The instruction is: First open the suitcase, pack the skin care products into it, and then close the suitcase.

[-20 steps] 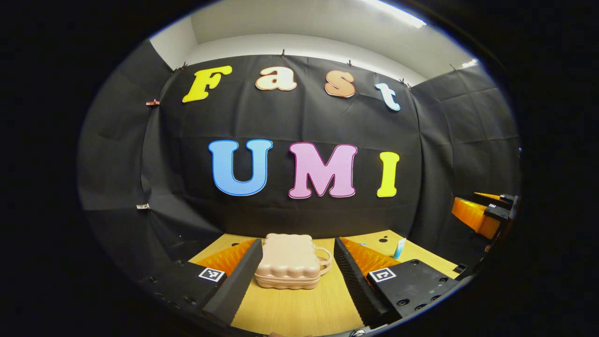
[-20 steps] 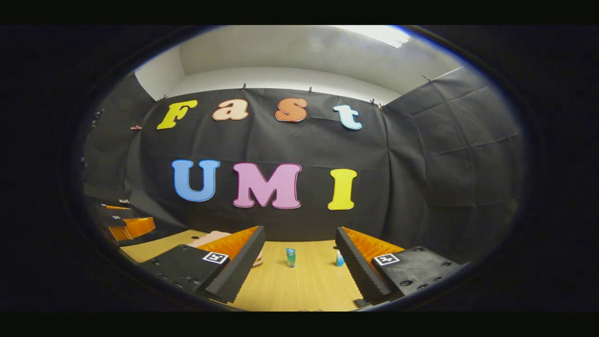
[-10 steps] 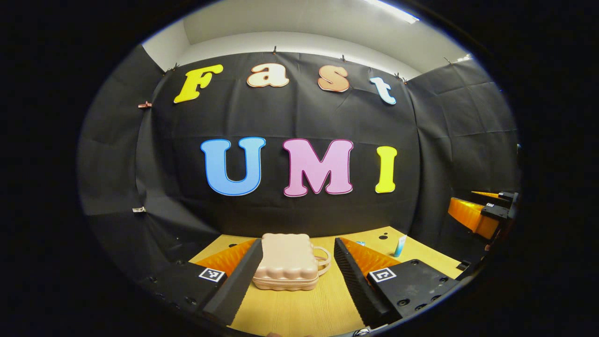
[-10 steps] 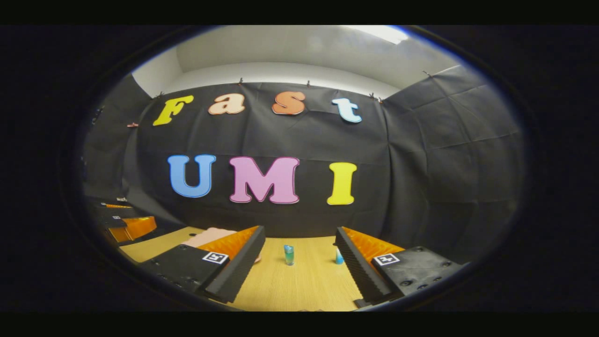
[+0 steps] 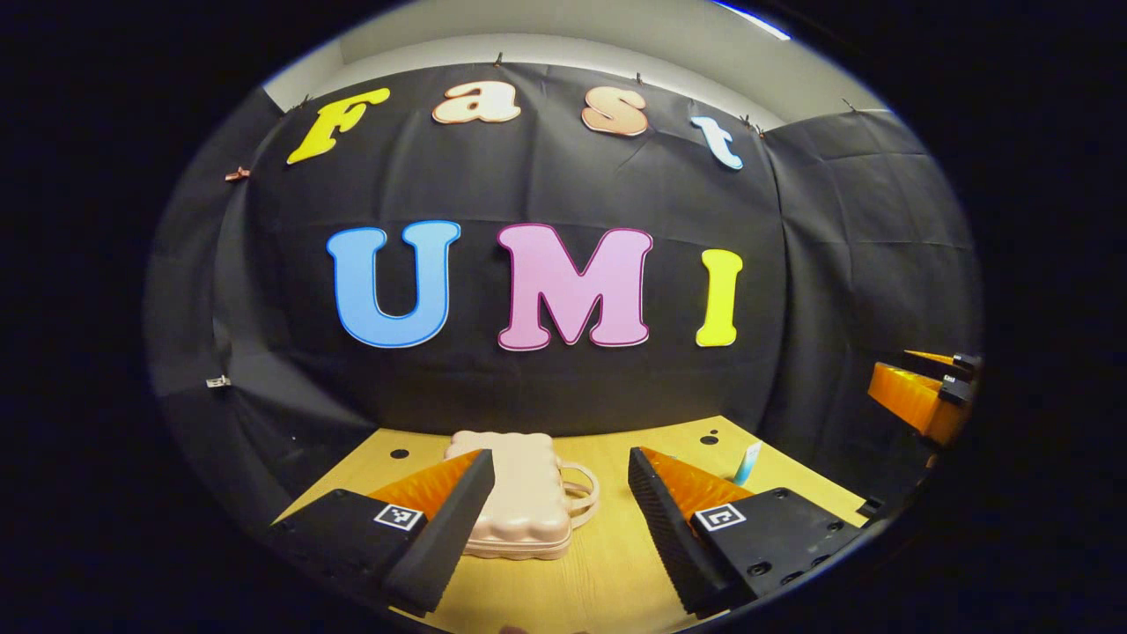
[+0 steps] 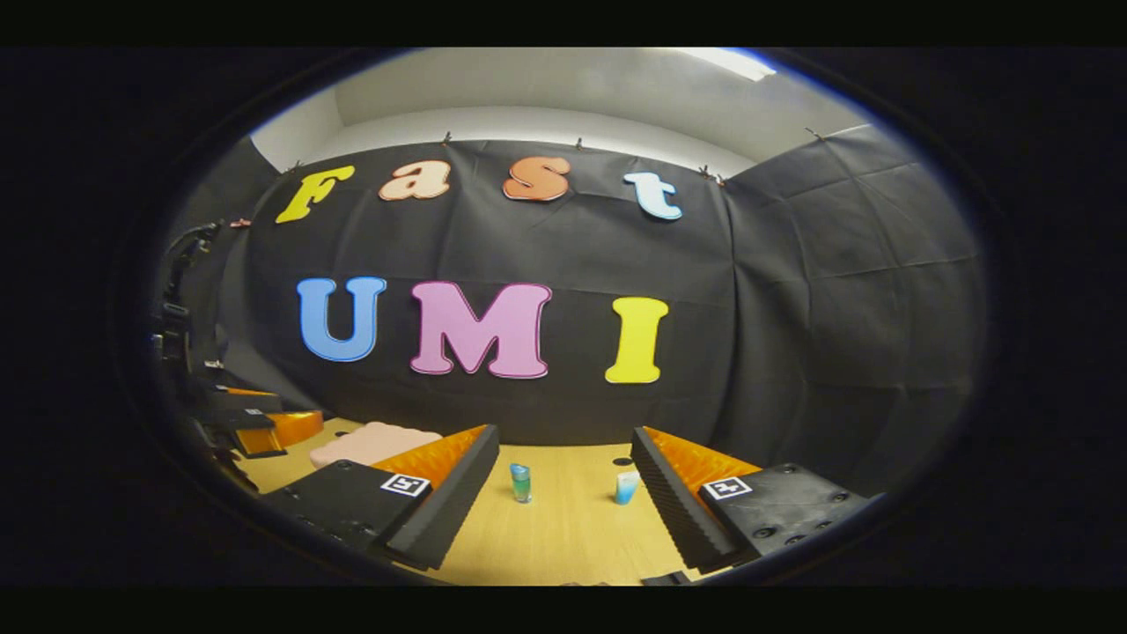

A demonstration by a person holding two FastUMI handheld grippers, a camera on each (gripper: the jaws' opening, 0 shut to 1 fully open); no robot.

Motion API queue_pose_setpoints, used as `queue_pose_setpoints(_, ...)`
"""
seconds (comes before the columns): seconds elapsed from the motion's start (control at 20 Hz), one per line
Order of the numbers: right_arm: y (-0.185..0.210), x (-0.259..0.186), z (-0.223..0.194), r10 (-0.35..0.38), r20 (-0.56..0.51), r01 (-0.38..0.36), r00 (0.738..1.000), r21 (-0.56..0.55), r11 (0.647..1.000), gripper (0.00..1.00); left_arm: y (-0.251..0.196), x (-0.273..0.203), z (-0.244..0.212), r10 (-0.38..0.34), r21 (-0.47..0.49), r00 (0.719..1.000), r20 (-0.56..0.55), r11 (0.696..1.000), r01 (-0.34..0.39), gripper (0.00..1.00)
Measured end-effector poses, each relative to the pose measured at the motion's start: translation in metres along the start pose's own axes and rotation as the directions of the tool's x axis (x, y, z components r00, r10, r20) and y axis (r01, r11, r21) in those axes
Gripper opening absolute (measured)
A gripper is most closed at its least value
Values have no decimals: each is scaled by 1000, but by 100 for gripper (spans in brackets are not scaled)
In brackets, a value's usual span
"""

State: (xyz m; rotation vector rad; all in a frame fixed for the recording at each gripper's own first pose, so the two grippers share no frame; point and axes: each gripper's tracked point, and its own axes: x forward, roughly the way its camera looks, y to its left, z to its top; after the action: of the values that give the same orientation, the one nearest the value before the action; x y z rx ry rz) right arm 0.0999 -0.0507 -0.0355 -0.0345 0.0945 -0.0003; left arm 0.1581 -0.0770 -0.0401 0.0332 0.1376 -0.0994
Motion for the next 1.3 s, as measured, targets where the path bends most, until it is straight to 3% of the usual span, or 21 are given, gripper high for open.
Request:
queue_pose_setpoints(0.25,-28,57,-15,27,-20,-26,999,18,999,96,-32,95,-38,-39,36,992,-121,998,43,96)
queue_pose_setpoints(0.5,-50,111,-47,64,-80,-61,995,39,997,94,-58,183,-102,-38,56,955,-293,997,57,96)
queue_pose_setpoints(0.7,-52,142,-64,119,-112,-111,987,76,991,97,-56,240,-150,60,91,916,-397,996,-26,94)
queue_pose_setpoints(0.9,-60,155,-82,140,-150,-125,979,102,987,97,-54,269,-184,104,117,872,-478,992,-54,92)
queue_pose_setpoints(1.1,-69,167,-92,138,-177,-118,975,119,986,97,-47,279,-219,152,114,808,-569,988,-105,79)
queue_pose_setpoints(1.3,-72,166,-96,128,-195,-105,973,124,987,99,-36,277,-236,171,103,753,-636,985,-137,55)
